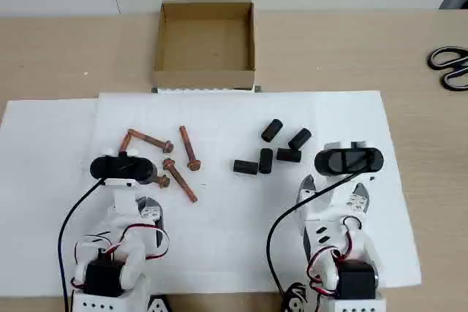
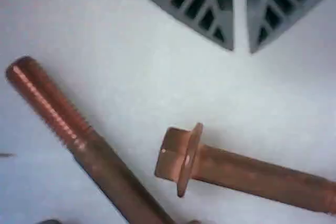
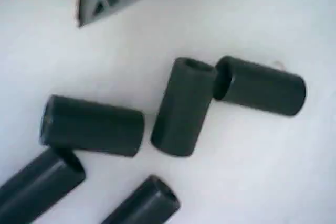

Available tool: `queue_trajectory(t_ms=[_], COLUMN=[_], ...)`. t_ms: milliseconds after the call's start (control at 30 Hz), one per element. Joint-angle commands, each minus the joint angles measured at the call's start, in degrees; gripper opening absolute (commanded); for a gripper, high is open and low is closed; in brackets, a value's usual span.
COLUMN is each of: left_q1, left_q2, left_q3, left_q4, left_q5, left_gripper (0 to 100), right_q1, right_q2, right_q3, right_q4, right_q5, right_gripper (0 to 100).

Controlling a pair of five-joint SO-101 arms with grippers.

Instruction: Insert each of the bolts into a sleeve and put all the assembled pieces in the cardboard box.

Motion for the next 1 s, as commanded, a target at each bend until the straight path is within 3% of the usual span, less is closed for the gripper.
queue_trajectory(t_ms=[0,967], left_q1=[0.18,0.18], left_q2=[-0.44,-0.44], left_q3=[-2.15,-2.15], left_q4=[-1.14,-1.14], left_q5=[-0.09,-0.09], left_gripper=[1,1], right_q1=[-0.31,0.13], right_q2=[-0.66,-0.75], right_q3=[-3.25,-5.54], right_q4=[0.57,4.70], right_q5=[3.34,4.75], right_gripper=[34.8,34.8])
